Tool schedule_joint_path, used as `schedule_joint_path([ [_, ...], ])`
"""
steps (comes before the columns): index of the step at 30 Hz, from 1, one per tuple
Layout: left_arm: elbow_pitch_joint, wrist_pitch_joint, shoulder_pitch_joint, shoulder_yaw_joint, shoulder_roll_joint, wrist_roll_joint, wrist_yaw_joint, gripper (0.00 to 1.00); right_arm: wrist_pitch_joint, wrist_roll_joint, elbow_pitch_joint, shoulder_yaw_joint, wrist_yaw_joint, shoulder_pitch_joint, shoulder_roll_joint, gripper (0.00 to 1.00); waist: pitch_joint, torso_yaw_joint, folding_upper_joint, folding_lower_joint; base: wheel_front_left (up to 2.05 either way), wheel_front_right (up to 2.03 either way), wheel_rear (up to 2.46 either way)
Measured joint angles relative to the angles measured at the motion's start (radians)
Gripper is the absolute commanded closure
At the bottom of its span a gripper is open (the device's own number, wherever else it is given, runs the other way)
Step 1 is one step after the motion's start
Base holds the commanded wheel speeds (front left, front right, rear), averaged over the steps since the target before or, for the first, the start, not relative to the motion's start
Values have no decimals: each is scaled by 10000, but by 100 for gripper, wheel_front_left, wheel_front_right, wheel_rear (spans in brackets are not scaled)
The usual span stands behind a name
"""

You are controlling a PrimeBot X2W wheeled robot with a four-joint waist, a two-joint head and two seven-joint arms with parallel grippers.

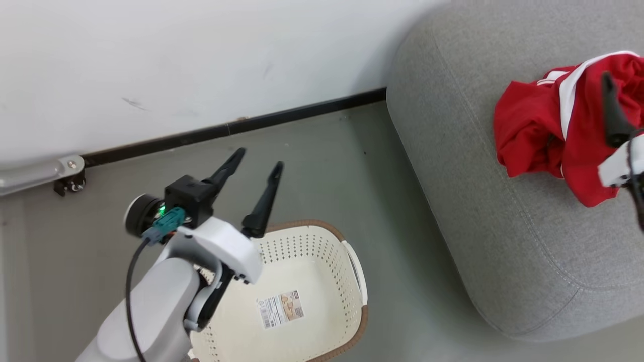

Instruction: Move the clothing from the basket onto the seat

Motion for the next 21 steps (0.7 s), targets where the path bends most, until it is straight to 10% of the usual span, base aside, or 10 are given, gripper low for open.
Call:
schedule_joint_path([
  [21, 924, -660, 1387, 1191, 656, -443, 861, 0, 0, -2, -1678, 1283, 0, 1617, 1367, 0, -1328, 803, 0, 0, 0, 0, 0],
])
